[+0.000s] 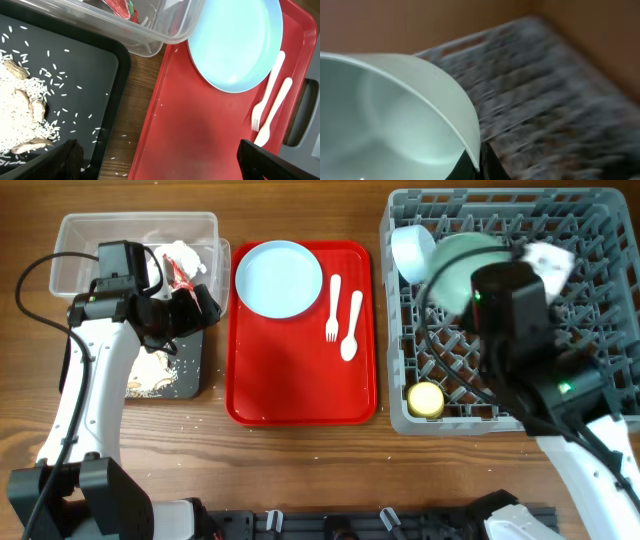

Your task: Sort waste into correct bins and load items into the dishwasher rack

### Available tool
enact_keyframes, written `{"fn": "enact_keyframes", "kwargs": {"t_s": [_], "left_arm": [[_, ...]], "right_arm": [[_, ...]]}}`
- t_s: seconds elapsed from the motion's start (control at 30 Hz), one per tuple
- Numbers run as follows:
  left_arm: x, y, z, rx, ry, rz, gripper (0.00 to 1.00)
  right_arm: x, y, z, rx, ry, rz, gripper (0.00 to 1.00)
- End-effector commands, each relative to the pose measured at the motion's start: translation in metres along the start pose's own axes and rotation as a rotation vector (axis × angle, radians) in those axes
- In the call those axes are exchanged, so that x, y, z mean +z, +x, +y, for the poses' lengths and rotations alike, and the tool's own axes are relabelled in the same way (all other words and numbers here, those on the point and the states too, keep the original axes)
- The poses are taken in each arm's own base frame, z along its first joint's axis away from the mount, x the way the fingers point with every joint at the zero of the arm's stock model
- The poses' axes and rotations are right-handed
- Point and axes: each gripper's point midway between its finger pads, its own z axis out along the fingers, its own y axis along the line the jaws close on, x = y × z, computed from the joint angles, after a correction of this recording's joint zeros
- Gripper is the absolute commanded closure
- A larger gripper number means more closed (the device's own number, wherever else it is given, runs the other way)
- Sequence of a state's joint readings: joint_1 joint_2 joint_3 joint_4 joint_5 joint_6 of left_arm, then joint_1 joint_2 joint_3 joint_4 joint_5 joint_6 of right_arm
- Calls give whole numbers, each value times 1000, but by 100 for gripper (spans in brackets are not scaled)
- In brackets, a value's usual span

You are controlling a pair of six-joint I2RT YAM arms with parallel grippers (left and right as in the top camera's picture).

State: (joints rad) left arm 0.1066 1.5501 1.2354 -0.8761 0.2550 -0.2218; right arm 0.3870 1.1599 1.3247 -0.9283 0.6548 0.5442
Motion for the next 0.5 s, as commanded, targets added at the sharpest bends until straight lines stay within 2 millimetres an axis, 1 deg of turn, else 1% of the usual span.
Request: {"fn": "enact_keyframes", "kwargs": {"t_s": [0.0,0.03,0.13,0.17,0.23,0.33,0.47], "left_arm": [[-8,-6,-1,11,-1,-28,0],[-8,-6,-1,11,-1,-28,0],[-8,-6,-1,11,-1,-28,0],[-8,-6,-1,11,-1,-28,0],[-8,-6,-1,11,-1,-28,0],[-8,-6,-1,11,-1,-28,0],[-8,-6,-1,11,-1,-28,0]], "right_arm": [[9,-28,-46,-172,416,-162,96],[16,-27,-42,-212,440,-156,96],[51,-14,-21,-420,485,-88,96],[66,-5,-11,-522,496,-49,96],[90,15,3,-684,511,22,96],[112,37,18,-791,554,58,96],[127,60,33,-870,552,89,96]]}}
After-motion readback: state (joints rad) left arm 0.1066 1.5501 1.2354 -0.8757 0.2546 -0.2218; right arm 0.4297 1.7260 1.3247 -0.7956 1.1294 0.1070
